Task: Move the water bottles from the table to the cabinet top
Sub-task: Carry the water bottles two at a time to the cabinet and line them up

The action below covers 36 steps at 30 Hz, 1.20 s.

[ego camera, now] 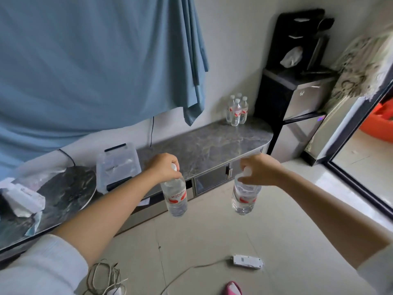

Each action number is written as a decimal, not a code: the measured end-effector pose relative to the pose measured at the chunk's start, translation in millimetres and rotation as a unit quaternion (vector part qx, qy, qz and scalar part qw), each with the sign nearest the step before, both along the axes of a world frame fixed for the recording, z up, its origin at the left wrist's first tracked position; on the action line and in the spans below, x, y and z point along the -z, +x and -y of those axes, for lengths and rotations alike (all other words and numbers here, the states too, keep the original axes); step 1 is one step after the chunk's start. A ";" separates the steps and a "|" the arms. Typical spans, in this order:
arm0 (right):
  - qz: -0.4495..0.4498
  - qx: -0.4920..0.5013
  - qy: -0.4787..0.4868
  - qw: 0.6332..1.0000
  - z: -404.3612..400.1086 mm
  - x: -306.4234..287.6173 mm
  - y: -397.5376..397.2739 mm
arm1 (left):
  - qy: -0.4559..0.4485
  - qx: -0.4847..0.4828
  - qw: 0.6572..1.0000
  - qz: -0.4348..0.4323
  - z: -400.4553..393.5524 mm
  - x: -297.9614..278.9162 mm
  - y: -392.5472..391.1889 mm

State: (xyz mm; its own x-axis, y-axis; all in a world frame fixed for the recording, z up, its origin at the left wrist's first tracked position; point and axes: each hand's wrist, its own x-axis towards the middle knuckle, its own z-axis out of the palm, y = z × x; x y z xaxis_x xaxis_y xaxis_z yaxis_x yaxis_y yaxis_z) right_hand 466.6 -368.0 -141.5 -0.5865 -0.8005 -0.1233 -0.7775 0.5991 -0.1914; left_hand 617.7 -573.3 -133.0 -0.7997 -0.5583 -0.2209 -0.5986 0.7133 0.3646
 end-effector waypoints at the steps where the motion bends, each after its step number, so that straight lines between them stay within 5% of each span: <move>1: -0.003 -0.004 0.003 1.000 0.9 1.2 -19.5 | 0.005 0.005 1.000 0.001 4.1 1.5 -20.9; 16: 0.040 0.089 -0.029 0.995 32.8 24.9 -254.2 | 0.035 0.042 0.998 -0.005 56.8 7.1 -269.8; 26: 0.076 0.093 0.057 0.991 97.4 48.7 -405.5 | 0.001 0.144 0.989 0.031 118.4 39.3 -434.1; 36: 0.112 0.155 0.055 0.980 150.0 78.7 -525.8 | 0.056 0.080 0.995 -0.024 141.6 66.2 -556.5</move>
State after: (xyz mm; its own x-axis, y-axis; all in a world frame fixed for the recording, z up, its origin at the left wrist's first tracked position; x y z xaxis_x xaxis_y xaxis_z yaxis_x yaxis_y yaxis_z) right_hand -59.2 -518.0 -220.2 -0.7472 -0.5633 -0.3526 -0.5016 0.8261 -0.2570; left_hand 61.3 -715.0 -199.2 -0.8878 -0.3964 -0.2337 -0.4600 0.7522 0.4718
